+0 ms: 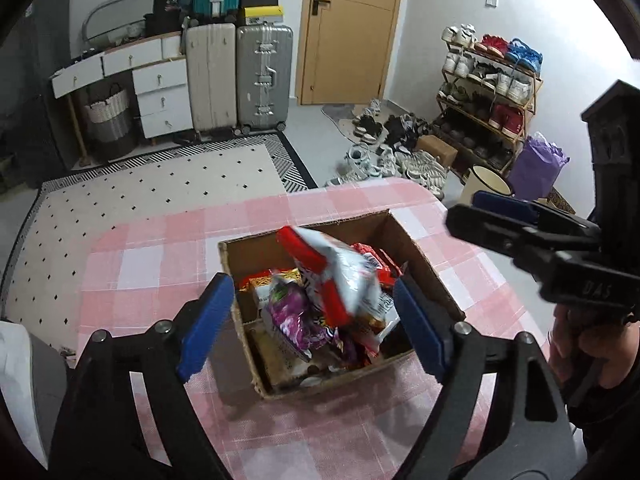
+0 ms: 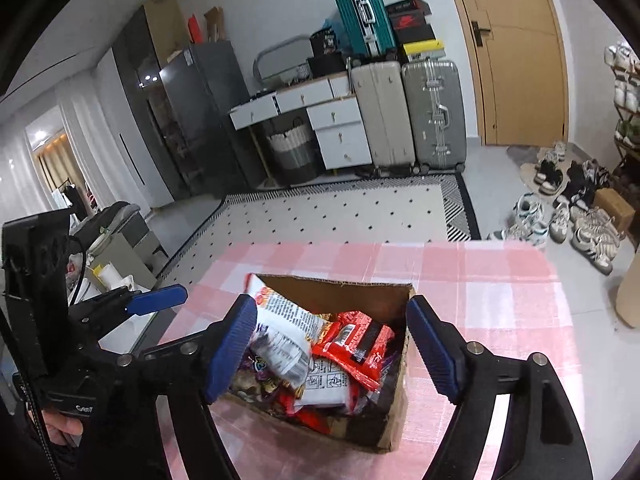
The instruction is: Organize snacks
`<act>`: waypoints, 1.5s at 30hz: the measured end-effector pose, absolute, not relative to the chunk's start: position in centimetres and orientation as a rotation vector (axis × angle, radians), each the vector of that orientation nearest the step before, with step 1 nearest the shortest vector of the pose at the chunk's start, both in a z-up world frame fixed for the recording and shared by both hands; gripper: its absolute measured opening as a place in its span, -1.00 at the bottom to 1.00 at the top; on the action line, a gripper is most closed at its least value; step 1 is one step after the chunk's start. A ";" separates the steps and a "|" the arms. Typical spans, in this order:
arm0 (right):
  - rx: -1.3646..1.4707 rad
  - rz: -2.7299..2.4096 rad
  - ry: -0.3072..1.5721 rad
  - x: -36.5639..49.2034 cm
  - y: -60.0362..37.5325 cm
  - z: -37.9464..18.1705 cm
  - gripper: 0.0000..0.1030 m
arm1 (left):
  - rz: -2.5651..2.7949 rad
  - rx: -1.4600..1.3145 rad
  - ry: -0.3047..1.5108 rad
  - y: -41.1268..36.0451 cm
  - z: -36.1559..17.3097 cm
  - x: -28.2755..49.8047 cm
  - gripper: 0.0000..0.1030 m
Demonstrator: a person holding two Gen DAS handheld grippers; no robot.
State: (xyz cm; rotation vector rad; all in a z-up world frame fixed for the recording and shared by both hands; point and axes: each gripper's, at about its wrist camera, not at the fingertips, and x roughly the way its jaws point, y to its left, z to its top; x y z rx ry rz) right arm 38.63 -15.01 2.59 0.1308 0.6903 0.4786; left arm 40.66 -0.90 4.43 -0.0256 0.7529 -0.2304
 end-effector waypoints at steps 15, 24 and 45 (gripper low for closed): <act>0.125 0.441 0.541 26.9 -17.7 8.8 0.77 | -0.149 -0.037 0.586 0.0 10.4 28.3 0.70; 0.119 0.425 0.492 20.6 -18.9 10.7 0.93 | -0.136 -0.055 0.511 -0.3 12.4 20.8 0.98; 0.020 0.407 0.312 8.7 -21.7 2.6 0.99 | 0.035 -0.101 0.376 1.6 5.0 12.4 0.98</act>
